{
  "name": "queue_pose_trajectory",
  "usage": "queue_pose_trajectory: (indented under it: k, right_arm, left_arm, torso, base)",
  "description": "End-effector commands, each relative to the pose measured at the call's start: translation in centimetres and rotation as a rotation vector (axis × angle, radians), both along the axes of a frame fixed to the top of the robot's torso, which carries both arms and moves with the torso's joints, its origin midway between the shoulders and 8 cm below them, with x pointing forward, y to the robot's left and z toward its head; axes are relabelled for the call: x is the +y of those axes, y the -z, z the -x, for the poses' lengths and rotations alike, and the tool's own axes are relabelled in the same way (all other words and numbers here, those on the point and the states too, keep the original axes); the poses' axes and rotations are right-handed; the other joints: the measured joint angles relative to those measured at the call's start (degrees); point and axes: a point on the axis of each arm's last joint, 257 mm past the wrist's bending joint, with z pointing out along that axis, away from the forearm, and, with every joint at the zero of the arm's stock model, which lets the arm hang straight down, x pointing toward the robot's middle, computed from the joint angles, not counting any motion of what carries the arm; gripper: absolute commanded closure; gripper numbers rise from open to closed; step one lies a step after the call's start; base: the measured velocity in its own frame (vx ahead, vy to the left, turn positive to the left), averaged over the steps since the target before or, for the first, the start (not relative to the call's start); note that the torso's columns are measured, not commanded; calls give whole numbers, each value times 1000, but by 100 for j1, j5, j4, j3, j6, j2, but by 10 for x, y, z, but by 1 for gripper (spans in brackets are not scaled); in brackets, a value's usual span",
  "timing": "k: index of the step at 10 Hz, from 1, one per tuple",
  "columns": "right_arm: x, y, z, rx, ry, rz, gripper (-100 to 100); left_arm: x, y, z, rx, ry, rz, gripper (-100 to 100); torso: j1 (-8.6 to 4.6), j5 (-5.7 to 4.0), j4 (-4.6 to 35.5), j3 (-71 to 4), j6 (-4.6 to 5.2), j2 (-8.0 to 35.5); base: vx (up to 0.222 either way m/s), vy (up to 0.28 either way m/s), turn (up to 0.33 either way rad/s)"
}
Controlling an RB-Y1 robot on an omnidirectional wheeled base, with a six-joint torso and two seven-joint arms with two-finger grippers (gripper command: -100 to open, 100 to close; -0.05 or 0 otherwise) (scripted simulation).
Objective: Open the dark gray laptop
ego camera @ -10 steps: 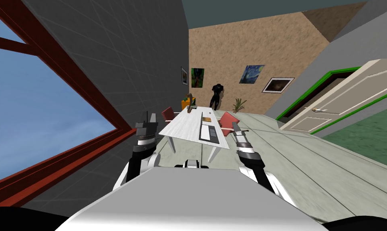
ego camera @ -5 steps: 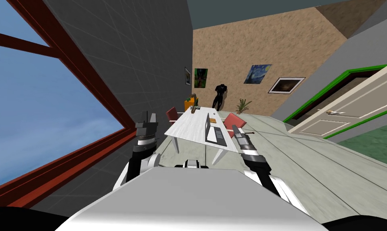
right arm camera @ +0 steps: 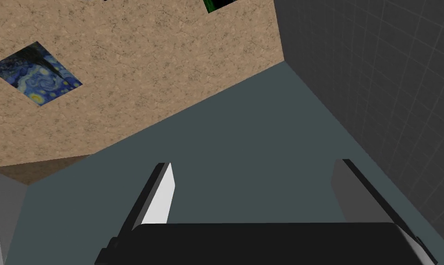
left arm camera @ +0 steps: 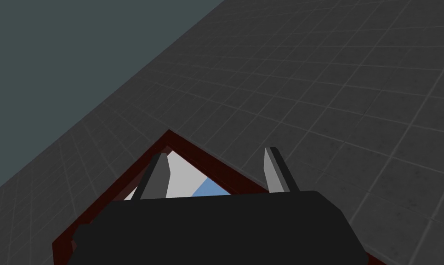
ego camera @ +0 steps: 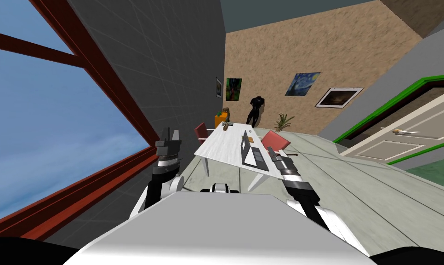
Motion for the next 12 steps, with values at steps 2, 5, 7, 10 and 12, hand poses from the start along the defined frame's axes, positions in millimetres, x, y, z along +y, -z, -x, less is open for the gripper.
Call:
queue_pose_trajectory:
  k: [2,5,7,10,12]
  right_arm:
    - [-24,18,8,74,98,164,-100]
    - [-50,35,17,149,181,303,-100]
    - [-63,42,22,189,226,389,-100]
    - [-89,57,33,267,299,525,-100]
    - [-102,63,40,307,337,607,-100]
  left_arm:
    - [0,0,0,0,0,0,0]
    - [0,0,0,0,0,0,0]
    - [0,0,0,0,0,0,0]
    - [0,0,0,0,0,0,0]
    - [0,0,0,0,0,0,0]
  torso:
    - [8,2,-2,-4,-1,-5]
    - [17,4,-3,-7,-2,-11]
    - [11,4,-1,-1,1,0]
    - [10,2,0,0,-1,0]
    - [18,6,-2,-3,0,-4]
  base:
    - [24,97,63]
    - [50,123,70]
    - [41,111,46]
    - [34,105,68]
    - [40,111,47]
